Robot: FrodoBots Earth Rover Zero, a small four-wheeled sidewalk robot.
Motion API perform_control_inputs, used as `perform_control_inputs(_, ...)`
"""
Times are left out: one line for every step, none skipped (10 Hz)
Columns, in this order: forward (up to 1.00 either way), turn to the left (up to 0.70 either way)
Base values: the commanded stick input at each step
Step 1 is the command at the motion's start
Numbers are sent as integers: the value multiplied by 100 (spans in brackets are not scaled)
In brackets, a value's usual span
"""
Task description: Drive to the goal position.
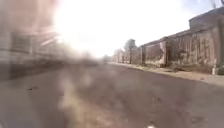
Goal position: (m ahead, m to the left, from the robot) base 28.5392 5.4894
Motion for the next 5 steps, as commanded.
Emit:
perform_control_inputs(100, 0)
perform_control_inputs(100, 0)
perform_control_inputs(100, 0)
perform_control_inputs(100, 0)
perform_control_inputs(100, 0)
